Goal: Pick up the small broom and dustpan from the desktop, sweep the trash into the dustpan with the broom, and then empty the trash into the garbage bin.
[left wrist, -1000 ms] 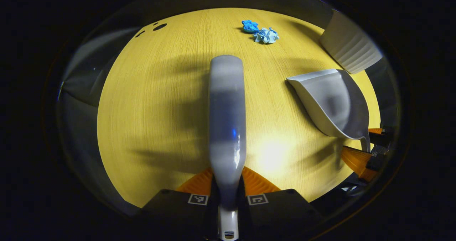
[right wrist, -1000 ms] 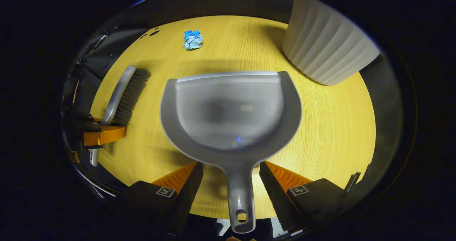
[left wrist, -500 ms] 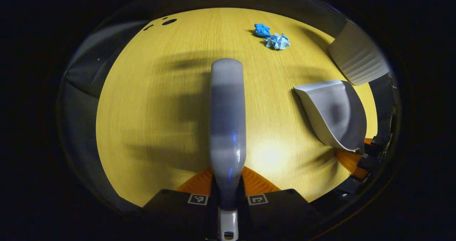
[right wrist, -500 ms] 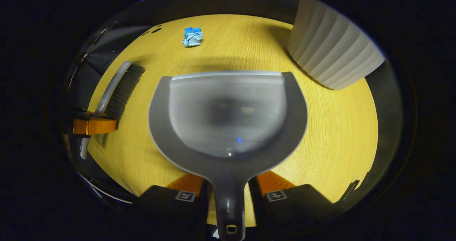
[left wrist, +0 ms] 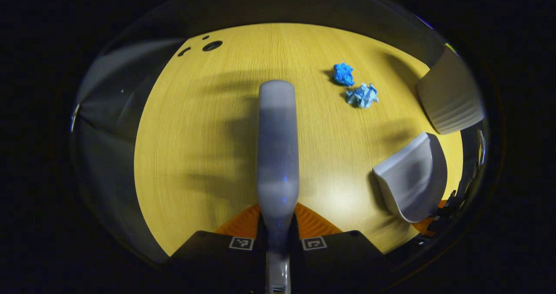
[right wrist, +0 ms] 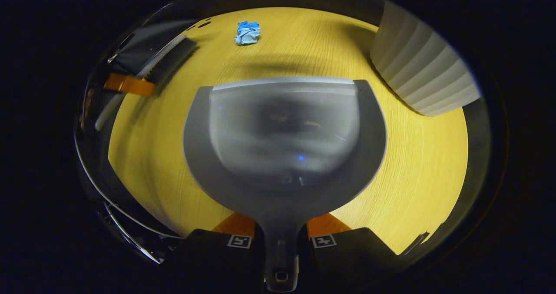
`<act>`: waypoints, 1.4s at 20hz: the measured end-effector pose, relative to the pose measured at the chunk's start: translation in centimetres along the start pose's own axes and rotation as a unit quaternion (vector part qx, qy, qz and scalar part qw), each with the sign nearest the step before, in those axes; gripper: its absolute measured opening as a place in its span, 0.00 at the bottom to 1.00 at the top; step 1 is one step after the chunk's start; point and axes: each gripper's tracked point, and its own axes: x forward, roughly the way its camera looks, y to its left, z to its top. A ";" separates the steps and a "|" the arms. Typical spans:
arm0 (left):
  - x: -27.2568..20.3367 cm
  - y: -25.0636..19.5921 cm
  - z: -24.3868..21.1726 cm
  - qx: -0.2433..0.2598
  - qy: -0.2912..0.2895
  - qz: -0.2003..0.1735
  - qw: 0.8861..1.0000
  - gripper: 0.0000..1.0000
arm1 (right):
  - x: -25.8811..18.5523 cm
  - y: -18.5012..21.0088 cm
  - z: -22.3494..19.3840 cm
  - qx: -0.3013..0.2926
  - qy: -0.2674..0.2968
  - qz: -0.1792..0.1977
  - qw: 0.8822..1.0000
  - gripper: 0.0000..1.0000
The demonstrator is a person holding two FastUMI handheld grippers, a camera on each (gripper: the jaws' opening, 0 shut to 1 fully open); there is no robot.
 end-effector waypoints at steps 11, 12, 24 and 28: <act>3.9 0.8 12.2 0.220 -0.009 0.092 0.971 0.25 | -1.1 -2.6 -2.1 -0.063 0.016 0.023 0.998 0.35; 4.1 0.5 13.1 0.250 -0.009 0.094 0.964 0.25 | -1.1 -2.7 -2.0 -0.063 0.015 0.024 0.998 0.35; 4.3 -6.6 14.3 0.410 -0.021 0.008 0.912 0.26 | -1.4 -3.4 -1.6 -0.075 0.008 0.024 0.997 0.35; 3.8 -9.8 10.3 0.468 -0.020 -0.030 0.883 0.27 | -1.1 -3.7 -1.6 -0.076 0.003 0.022 0.997 0.35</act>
